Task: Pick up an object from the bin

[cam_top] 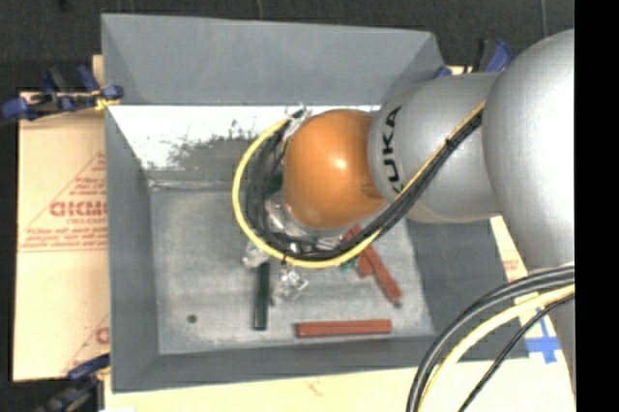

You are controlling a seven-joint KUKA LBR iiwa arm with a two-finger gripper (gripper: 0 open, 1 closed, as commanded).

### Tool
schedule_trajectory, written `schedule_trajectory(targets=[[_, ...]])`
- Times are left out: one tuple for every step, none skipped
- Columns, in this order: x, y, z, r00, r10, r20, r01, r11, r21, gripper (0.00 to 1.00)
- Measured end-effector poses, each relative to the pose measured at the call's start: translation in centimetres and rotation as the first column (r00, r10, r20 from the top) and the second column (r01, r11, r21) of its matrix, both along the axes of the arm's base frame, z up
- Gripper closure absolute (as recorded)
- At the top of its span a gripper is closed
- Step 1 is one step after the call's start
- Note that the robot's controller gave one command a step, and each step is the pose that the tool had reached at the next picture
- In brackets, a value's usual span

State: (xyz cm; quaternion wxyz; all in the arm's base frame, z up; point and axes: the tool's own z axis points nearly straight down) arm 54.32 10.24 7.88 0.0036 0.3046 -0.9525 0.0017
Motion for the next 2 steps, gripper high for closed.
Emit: schedule_trajectory(targets=[[0.0, 0.0, 0.0, 1.000, -0.001, 0.000, 0.001, 1.000, 0.000, 1.00], [-0.3, 2.7, 16.8, 0.999, -0.045, 0.008, 0.045, 0.999, 0.008, 1.00]])
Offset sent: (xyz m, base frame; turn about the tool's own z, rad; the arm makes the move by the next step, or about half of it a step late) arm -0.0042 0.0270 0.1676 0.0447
